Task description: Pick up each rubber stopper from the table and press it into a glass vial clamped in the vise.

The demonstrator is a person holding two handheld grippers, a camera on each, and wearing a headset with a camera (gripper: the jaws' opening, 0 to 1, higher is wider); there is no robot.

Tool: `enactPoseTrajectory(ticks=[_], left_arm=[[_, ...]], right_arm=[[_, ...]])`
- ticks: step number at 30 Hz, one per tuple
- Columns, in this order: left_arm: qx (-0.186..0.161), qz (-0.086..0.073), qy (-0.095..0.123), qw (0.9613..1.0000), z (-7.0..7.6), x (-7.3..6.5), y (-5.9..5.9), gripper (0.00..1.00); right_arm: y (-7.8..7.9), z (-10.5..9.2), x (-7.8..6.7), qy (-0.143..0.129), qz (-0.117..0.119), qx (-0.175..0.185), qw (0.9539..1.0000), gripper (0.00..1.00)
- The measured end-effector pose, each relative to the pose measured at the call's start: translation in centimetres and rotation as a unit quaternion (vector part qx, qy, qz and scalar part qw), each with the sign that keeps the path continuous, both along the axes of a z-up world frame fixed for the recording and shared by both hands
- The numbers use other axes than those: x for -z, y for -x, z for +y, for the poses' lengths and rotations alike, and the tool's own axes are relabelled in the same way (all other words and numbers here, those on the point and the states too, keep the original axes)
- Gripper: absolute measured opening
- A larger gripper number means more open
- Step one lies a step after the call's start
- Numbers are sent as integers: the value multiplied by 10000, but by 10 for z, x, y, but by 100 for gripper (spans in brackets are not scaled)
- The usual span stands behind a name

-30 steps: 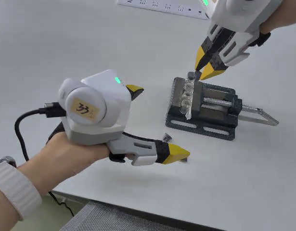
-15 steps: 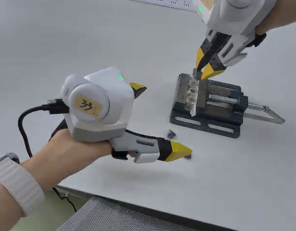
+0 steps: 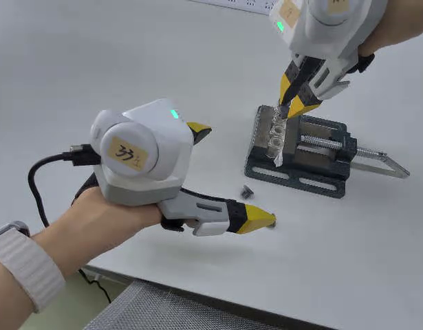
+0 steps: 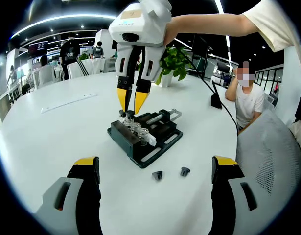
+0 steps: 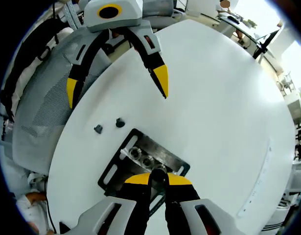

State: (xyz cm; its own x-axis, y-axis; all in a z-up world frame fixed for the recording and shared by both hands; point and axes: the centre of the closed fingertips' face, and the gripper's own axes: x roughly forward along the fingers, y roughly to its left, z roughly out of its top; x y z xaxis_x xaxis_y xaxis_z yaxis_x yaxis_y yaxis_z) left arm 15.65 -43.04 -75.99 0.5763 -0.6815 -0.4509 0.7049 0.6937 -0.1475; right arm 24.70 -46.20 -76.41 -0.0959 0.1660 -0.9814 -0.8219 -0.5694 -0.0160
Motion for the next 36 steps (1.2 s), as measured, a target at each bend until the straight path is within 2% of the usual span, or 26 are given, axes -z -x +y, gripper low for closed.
enactPoseTrajectory(ticks=[5, 21, 36], left_arm=[[2, 12, 4, 10000, 0, 1, 0, 94], [-43, 45, 36, 10000, 1, 3, 1, 94], [-29, 31, 71, 10000, -2, 3, -1, 93]], right_arm=[[-1, -2, 2, 62, -64, -36, 10000, 5], [-2, 1, 5, 198, -70, -44, 9998, 5], [-2, 2, 7, 346, 11, 619, 9975, 5]])
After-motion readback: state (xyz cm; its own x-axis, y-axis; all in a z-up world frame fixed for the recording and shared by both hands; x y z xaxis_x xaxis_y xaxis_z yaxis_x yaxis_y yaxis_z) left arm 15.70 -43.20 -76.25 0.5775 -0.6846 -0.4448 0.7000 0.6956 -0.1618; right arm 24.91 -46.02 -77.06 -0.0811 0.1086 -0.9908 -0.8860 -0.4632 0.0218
